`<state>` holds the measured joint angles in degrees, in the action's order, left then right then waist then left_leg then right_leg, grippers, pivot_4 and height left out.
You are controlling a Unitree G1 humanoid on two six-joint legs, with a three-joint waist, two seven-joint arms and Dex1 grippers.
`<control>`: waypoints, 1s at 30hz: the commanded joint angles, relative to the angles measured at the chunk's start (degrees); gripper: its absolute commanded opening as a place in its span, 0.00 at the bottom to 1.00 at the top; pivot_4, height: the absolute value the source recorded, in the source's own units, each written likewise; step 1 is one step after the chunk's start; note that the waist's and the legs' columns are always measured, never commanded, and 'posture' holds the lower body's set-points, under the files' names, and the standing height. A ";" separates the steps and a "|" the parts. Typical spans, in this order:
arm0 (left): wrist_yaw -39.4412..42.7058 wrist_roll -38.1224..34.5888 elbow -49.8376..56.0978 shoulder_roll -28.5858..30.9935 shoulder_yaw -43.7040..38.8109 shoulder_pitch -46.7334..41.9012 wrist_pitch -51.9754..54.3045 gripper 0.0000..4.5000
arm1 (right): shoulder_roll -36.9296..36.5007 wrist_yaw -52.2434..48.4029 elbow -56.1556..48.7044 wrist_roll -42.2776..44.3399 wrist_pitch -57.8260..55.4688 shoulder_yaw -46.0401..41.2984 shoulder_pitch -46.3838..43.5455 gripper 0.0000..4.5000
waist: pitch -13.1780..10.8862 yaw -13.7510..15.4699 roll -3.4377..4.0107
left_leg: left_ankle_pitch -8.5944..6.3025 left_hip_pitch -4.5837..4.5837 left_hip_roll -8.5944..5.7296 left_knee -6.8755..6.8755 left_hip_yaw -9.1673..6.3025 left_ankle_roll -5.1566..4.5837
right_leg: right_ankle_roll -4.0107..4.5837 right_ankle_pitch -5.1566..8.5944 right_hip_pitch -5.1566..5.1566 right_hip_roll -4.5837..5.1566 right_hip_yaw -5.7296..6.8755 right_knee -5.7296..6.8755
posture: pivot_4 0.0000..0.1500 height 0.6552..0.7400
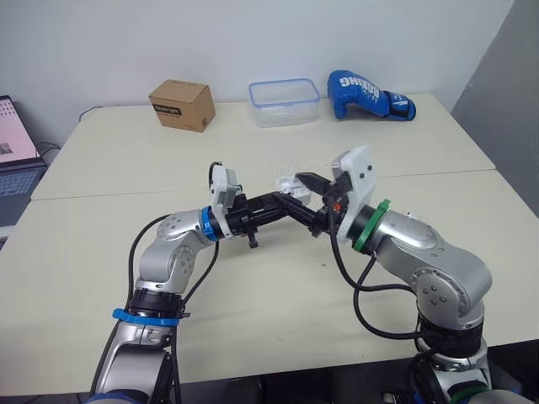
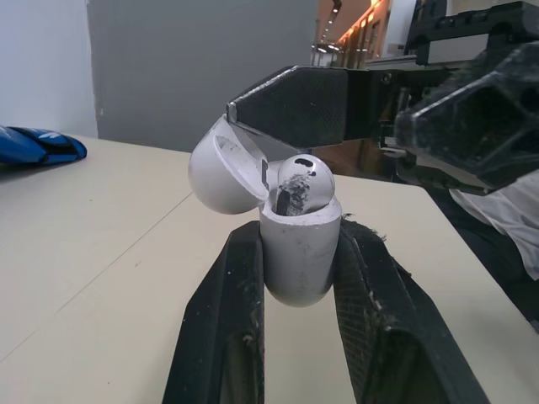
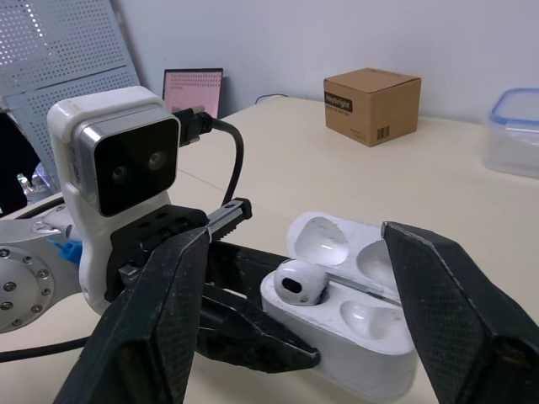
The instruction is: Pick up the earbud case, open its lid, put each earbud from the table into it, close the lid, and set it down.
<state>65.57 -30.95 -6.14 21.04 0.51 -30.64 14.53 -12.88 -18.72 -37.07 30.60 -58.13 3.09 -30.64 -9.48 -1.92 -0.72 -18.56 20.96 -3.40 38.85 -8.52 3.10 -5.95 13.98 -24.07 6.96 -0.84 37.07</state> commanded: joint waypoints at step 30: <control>6.52 -5.38 8.69 4.57 -2.01 4.06 3.58 0.17 | -37.65 -16.79 47.63 -16.73 4.49 10.21 -12.46 0.76 | -0.02 0.07 -0.02 | -0.01 0.03 0.02 -0.01 0.21 -0.02 | 0.00 0.00 0.02 0.02 -0.07 -0.09 | 1.00 0.89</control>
<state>72.48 -35.19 0.20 25.19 -0.44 -26.78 18.33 -50.57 -34.82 9.33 15.93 -55.36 13.82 -40.63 -9.51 -1.85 -0.75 -18.57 20.99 -3.38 38.83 -8.30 3.07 -5.95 13.98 -24.06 6.98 -0.92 36.98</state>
